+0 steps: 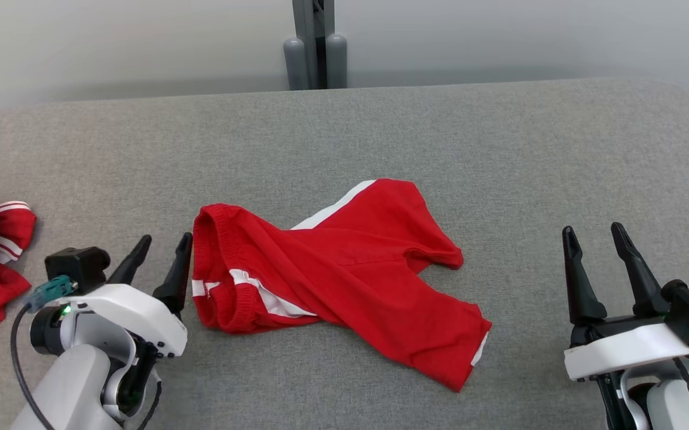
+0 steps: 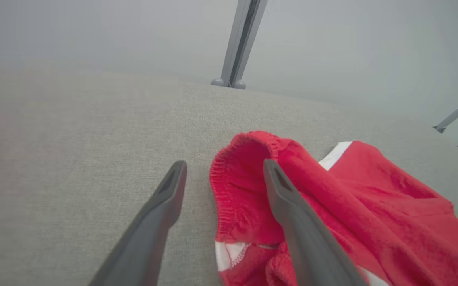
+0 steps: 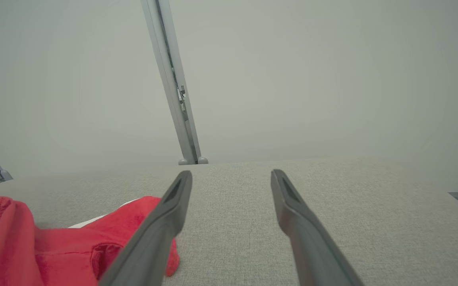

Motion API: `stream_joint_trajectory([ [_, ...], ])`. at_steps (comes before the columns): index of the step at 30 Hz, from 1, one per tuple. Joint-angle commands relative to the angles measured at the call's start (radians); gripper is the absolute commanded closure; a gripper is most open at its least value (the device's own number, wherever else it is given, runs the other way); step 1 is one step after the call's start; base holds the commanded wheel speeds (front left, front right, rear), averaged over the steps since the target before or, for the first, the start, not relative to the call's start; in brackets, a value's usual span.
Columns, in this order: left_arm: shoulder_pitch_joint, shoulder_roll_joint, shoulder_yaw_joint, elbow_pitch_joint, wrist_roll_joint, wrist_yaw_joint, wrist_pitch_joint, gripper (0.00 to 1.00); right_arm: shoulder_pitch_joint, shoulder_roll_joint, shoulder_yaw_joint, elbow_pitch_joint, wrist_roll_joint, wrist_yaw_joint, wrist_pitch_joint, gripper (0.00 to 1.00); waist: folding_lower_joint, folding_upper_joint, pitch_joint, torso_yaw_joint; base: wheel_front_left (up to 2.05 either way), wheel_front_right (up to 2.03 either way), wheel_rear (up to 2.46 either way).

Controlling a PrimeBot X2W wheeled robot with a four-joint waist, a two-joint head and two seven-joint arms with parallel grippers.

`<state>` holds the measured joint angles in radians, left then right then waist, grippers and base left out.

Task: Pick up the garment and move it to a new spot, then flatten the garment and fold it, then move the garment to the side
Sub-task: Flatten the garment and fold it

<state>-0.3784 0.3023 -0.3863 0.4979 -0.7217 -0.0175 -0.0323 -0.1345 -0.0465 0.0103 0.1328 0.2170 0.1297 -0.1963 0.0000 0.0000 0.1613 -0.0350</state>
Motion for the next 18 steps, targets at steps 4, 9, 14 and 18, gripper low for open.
stream_joint_trajectory([
  [4, 0.044, 0.025, 0.041, -0.099, 0.017, 0.051, -0.081, 0.0, 0.0, -0.008, -0.004, -0.021, -0.021, 0.002, 0.009, 0.0, 0.0, 0.0, -0.022, 0.023, 0.0, 0.0, 0.0],
  [9, 0.09, 0.04, 0.079, -0.259, 0.062, 0.137, -0.165, 0.0, 0.015, -0.008, 0.004, -0.047, -0.038, 0.002, 0.025, 0.0, 0.0, 0.0, -0.044, 0.036, 0.0, 0.0, 0.0],
  [14, 0.133, 0.06, 0.08, -0.399, 0.151, 0.23, -0.195, 0.0, 0.036, -0.008, 0.013, -0.078, -0.037, 0.002, 0.042, 0.0, 0.0, 0.0, -0.069, 0.042, 0.0, 0.0, 0.0],
  [18, 0.18, 0.076, 0.046, -0.48, 0.227, 0.295, -0.189, 0.0, 0.066, -0.008, 0.019, -0.1, -0.043, 0.002, 0.06, 0.0, 0.0, 0.0, -0.085, 0.039, 0.0, 0.0, 0.0],
])
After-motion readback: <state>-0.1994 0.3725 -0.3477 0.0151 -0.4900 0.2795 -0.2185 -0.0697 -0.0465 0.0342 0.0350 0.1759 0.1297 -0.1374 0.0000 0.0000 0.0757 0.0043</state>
